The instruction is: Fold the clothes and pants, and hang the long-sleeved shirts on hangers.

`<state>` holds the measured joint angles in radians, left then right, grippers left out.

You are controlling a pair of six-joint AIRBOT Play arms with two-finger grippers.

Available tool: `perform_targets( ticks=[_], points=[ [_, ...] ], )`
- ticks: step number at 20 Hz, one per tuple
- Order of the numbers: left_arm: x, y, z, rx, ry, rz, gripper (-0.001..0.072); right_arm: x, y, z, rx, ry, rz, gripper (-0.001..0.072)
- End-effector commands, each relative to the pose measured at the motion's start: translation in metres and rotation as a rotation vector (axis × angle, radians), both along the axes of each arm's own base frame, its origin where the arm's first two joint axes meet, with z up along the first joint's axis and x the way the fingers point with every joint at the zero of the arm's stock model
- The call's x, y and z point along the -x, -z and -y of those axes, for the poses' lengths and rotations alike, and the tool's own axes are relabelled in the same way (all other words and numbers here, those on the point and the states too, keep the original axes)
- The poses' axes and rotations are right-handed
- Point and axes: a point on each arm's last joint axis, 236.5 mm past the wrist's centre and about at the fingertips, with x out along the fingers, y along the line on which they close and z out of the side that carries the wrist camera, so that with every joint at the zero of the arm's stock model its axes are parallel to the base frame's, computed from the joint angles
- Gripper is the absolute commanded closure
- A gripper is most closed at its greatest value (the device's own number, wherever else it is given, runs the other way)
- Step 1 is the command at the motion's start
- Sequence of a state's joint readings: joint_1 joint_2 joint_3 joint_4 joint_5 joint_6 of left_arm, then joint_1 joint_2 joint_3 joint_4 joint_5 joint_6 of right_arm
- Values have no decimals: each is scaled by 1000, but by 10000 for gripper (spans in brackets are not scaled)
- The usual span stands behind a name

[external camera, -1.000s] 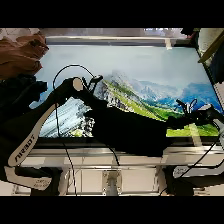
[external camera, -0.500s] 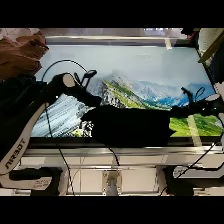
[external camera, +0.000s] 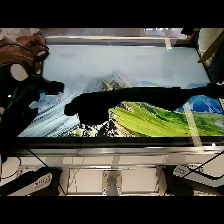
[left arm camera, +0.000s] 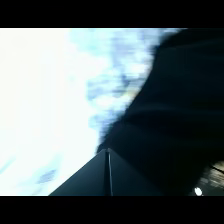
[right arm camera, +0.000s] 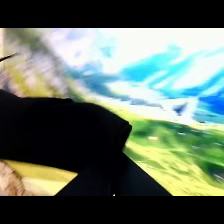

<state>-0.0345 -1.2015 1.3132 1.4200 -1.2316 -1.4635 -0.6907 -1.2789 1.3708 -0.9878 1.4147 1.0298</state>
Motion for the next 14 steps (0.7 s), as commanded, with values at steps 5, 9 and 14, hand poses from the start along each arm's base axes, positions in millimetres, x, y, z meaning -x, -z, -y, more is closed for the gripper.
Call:
perform_targets(
  ticks=[5, 9, 14],
  points=[
    [6, -46, -15, 20, -58, 129, 683, 4, -74, -13, -20, 40, 193, 702],
    [14, -13, 27, 66, 37, -2, 682, 13, -56, 5, 41, 85, 112, 702],
    [28, 29, 114, 248, 173, -191, 85, 11, -50, 17, 66, 113, 101, 278]
  ],
)
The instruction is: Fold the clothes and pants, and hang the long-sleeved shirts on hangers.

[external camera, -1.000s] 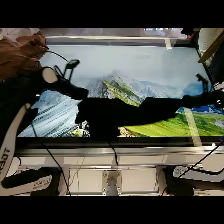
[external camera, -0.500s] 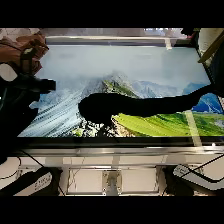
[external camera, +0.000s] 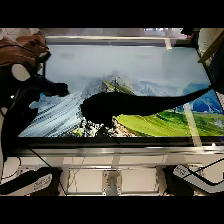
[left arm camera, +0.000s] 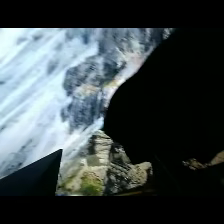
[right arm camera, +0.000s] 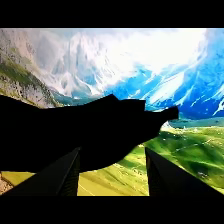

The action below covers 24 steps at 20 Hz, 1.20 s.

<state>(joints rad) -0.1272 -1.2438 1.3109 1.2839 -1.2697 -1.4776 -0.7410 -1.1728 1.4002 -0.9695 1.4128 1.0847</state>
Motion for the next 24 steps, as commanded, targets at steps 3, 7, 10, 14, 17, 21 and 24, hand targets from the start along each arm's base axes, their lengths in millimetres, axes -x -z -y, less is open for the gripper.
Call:
perform_targets(
  ticks=[3, 7, 10, 14, 17, 21, 24],
  points=[
    [55, 10, 90, 150, 224, -169, 95, 12, 11, 24, 70, 64, -65, 278],
    [138, 85, 127, -11, 311, -231, 132, 44, 44, 34, 15, 108, -174, 278],
    [146, 115, 187, 72, 295, -46, 127, 59, 69, 36, -43, 146, -206, 278],
    [136, 138, 203, -110, 450, 156, 43, 61, 73, 32, -41, 115, -207, 278],
    [124, 139, 196, -143, 399, 184, 5, 59, 72, 34, -30, 115, -198, 278],
    [128, 136, 195, -159, 420, 189, 1, 58, 71, 34, -23, 100, -189, 278],
    [104, 131, 190, -279, 536, 342, 1, 58, 71, 34, -21, 97, -188, 278]
  ],
)
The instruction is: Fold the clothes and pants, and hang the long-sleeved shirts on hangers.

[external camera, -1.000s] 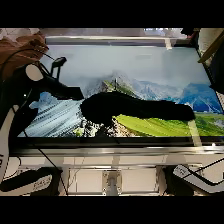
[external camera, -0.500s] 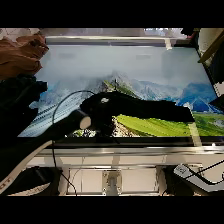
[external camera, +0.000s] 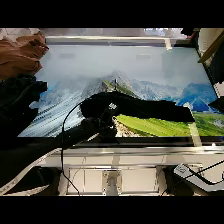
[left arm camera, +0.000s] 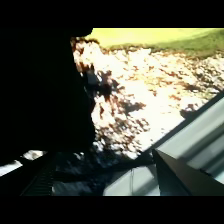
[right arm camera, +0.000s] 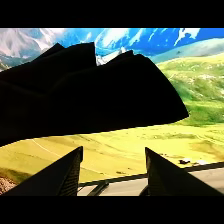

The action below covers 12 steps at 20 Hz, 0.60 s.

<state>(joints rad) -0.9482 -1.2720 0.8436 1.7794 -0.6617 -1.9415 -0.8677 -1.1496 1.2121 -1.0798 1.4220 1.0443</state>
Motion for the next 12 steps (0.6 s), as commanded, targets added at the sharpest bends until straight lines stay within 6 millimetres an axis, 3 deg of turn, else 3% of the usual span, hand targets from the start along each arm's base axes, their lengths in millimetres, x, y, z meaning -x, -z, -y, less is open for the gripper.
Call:
perform_targets(
  ticks=[1, 4, 8, 9, 10, 12],
  points=[
    [-25, -2, -7, -110, 107, 161, 1, 0, 0, 0, 4, -8, 4, 278],
    [-24, 25, -14, -175, 115, 125, 1, 0, 0, 0, 3, -9, 4, 278],
    [-28, 35, 23, -41, 133, 148, 16, 0, -1, -1, 3, -8, 4, 278],
    [-31, 37, 23, -26, 92, 132, 102, 0, 0, -1, 2, -9, 3, 278],
    [-34, 39, 19, -27, 51, 115, 296, 0, 0, -1, 2, -10, 3, 278],
    [-40, 43, 11, -15, -13, 96, 586, 0, -1, -1, 3, -9, 5, 279]
  ],
)
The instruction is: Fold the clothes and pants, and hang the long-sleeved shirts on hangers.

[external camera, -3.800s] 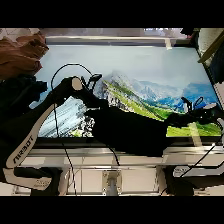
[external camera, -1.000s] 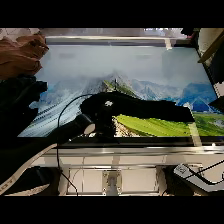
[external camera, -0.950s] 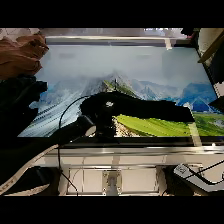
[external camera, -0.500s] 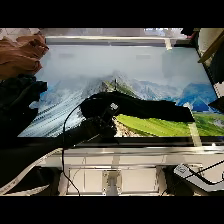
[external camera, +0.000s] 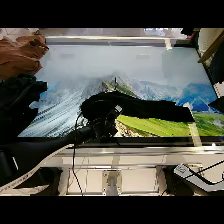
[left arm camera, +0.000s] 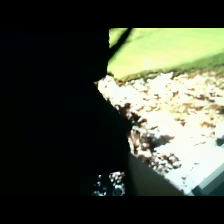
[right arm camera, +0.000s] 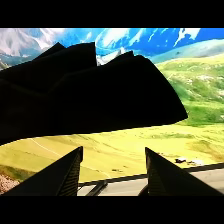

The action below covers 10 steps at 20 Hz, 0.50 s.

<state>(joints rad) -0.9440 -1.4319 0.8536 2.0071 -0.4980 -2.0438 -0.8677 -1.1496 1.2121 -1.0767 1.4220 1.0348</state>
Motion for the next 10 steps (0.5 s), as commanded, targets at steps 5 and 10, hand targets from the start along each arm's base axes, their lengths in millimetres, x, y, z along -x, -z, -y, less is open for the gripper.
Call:
perform_targets(
  ticks=[5, 10],
  points=[
    [-34, -11, -35, 92, -274, -35, 684, 5, 11, -4, -6, -32, -21, 280],
    [-54, -65, -54, 179, -334, 38, 685, 23, 97, -9, -67, 51, -118, 260]
  ],
)
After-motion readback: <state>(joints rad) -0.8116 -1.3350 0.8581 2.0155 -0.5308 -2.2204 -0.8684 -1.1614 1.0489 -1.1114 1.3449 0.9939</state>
